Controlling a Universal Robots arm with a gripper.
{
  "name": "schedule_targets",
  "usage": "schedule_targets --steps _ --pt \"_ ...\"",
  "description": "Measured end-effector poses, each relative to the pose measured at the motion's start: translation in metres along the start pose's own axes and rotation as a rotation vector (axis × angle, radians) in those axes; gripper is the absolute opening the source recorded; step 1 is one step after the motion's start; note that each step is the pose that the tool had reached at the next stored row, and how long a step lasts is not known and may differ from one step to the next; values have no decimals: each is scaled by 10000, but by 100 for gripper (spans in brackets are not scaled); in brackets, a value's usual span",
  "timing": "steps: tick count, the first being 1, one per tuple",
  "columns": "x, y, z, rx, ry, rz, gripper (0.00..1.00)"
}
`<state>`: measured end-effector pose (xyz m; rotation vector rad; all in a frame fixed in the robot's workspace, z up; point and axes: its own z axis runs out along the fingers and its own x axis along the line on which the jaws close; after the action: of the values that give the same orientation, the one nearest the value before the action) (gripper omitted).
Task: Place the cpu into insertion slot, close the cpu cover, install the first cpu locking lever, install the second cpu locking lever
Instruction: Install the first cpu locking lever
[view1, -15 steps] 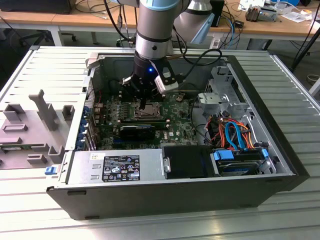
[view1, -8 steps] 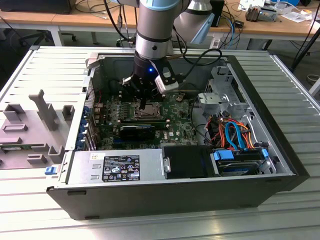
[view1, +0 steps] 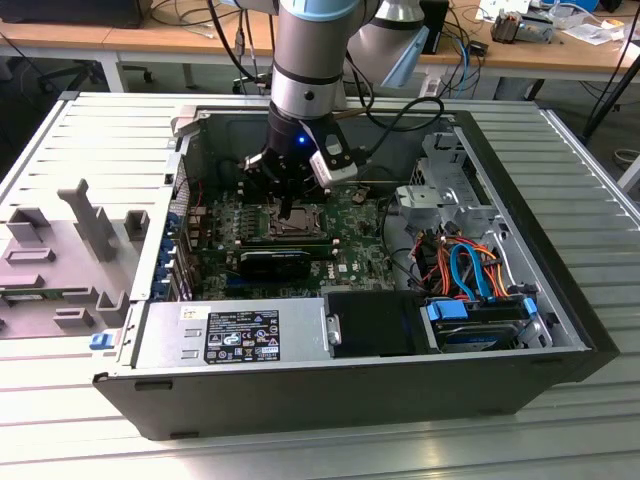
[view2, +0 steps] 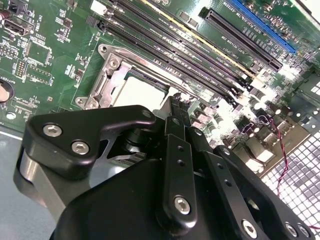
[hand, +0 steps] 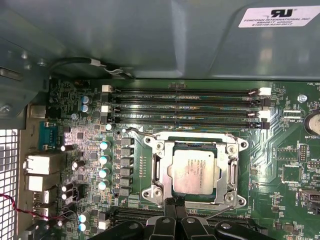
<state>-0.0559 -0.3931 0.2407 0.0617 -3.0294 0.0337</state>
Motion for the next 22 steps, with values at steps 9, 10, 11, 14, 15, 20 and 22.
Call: schedule_targets --steps 9,10,11,14,15,20,22 --pt "0 0 0 10 -2 -99 11" --pt "0 0 0 12 -2 -106 11" --pt "0 0 0 13 -2 -117 11" --pt "0 0 0 16 -3 -142 11" --pt "0 0 0 17 -3 -150 11" --pt "0 0 0 22 -4 -197 11" --pt "0 0 0 23 -5 -211 11"
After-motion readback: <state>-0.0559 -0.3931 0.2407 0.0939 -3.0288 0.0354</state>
